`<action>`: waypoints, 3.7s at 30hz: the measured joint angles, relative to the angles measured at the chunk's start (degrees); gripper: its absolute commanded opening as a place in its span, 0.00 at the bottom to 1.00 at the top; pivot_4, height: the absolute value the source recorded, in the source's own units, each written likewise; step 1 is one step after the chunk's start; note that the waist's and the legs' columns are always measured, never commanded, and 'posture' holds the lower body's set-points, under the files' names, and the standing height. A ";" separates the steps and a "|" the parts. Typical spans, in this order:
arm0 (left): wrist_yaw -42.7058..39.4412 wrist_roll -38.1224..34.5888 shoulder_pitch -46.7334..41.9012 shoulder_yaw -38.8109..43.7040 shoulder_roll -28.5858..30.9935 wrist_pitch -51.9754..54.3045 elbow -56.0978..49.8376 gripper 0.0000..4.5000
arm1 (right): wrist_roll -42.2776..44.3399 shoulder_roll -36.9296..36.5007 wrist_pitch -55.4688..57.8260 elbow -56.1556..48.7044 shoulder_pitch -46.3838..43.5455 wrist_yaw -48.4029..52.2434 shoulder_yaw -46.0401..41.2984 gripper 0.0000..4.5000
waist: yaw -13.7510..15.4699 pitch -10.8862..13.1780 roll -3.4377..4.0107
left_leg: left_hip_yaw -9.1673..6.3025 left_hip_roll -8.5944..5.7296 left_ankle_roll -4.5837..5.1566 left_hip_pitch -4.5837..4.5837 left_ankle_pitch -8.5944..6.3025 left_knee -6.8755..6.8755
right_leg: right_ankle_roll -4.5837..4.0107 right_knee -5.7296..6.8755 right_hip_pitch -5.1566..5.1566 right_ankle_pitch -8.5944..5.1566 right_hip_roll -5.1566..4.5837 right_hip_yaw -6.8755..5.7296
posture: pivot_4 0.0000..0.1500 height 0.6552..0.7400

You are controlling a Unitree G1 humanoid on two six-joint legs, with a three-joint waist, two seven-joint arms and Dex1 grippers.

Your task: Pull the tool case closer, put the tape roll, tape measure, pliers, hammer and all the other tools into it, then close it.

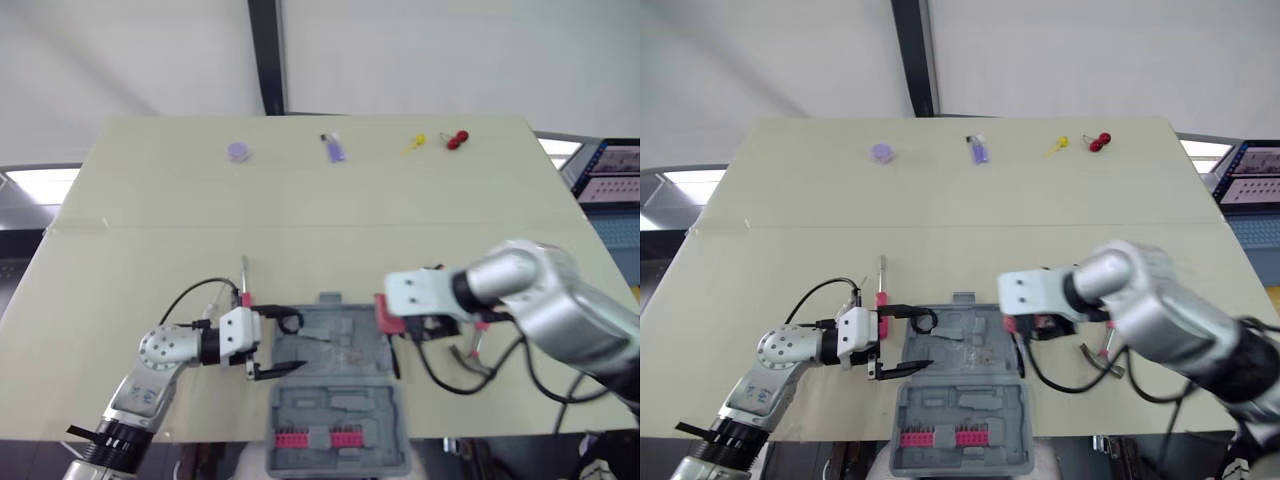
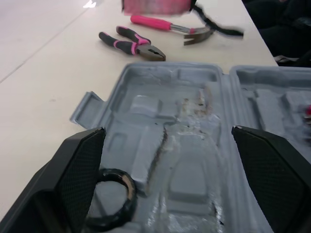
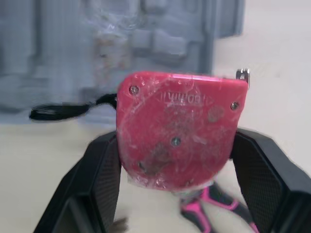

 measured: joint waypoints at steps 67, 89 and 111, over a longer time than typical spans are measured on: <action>-0.35 1.11 -1.20 -0.36 -1.79 -2.05 3.81 1.00 | -32.91 14.98 -10.34 12.29 5.76 7.07 9.51 0.63 | -1.71 -0.88 -1.02 | -0.07 -0.07 -0.01 0.27 0.00 -0.09 | 0.00 0.00 0.23 0.00 -0.02 -0.10 | 1.00 1.00; -1.22 1.15 -2.44 -0.83 -2.62 -2.17 4.42 1.00 | -36.37 14.71 -9.50 8.44 0.42 16.47 4.01 0.63 | -1.78 -0.61 -0.59 | -0.05 -0.08 -0.01 0.09 0.01 -0.05 | 0.00 0.01 -0.08 0.00 -0.01 -0.11 | 1.00 1.00; -0.24 1.24 -1.21 -1.08 -2.61 -2.22 4.21 1.00 | -34.93 19.97 -1.94 12.15 -1.21 16.80 9.89 0.63 | -1.83 -0.60 -0.57 | -0.05 -0.08 -0.01 0.08 0.01 -0.05 | 0.00 0.01 -0.09 0.00 -0.01 -0.11 | 1.00 1.00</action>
